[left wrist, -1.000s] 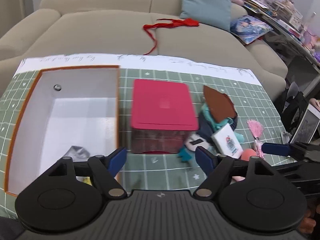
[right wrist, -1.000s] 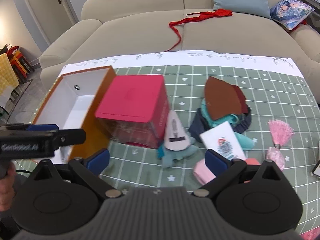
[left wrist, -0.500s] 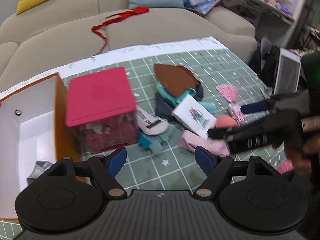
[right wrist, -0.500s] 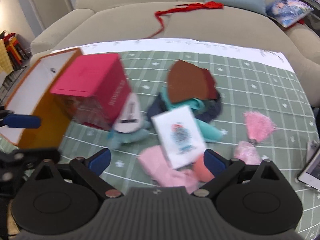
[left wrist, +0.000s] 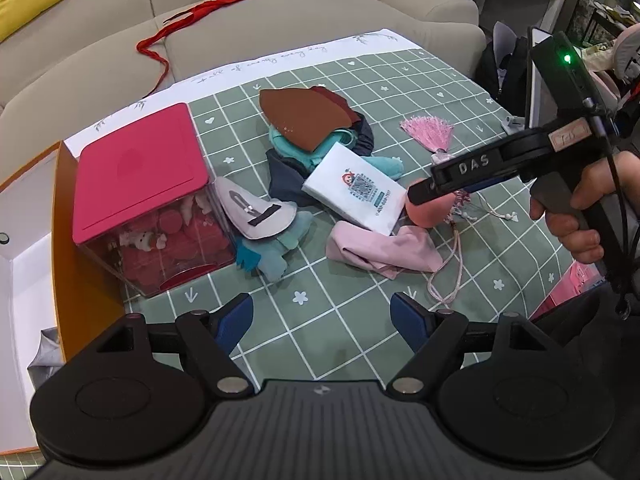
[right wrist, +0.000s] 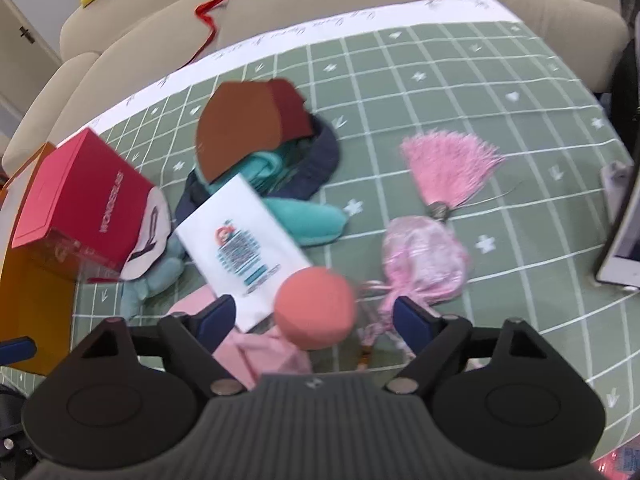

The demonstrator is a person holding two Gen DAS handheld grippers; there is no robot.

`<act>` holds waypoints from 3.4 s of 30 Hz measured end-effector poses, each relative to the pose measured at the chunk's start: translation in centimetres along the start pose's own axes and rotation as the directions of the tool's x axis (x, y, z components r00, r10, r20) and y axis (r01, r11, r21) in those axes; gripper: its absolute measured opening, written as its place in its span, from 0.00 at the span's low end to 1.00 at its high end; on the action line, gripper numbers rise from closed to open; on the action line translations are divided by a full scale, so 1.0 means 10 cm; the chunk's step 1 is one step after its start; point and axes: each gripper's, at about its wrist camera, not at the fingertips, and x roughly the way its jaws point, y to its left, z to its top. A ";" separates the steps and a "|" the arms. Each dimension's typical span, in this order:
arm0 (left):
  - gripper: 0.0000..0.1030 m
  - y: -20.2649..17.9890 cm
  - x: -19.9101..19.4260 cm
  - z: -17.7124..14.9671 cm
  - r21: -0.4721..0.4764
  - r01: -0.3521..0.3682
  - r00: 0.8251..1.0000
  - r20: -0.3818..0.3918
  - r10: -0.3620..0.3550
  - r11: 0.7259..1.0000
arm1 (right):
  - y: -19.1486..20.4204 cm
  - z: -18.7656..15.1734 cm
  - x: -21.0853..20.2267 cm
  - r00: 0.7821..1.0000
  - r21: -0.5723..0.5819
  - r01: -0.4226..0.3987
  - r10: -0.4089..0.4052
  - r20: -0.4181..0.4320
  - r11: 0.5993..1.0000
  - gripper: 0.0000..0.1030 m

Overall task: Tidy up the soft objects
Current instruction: 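Move the left tool to the pink cloth while the right tool approaches the coral sponge ball, then close the left tool on the pink cloth while the right tool grasps the coral sponge ball, then lift the pink cloth with the left tool toward the white box while the right tool holds the sponge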

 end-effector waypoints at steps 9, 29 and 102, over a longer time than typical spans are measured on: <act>0.89 0.06 0.00 0.00 -0.016 -0.012 1.000 -0.010 0.012 1.000 | 0.11 -0.01 0.12 0.999 -0.067 0.037 -0.037 0.012 0.997 0.45; 0.89 -0.32 0.43 -0.07 0.095 0.137 0.990 0.026 -0.140 0.986 | 0.16 -0.01 0.00 0.968 0.070 -0.249 0.251 -0.026 0.966 0.39; 0.09 0.05 0.85 -0.24 -0.185 -0.121 0.990 -0.100 0.103 0.975 | 0.19 -0.04 0.27 0.992 0.001 0.007 -0.007 -0.127 1.000 0.45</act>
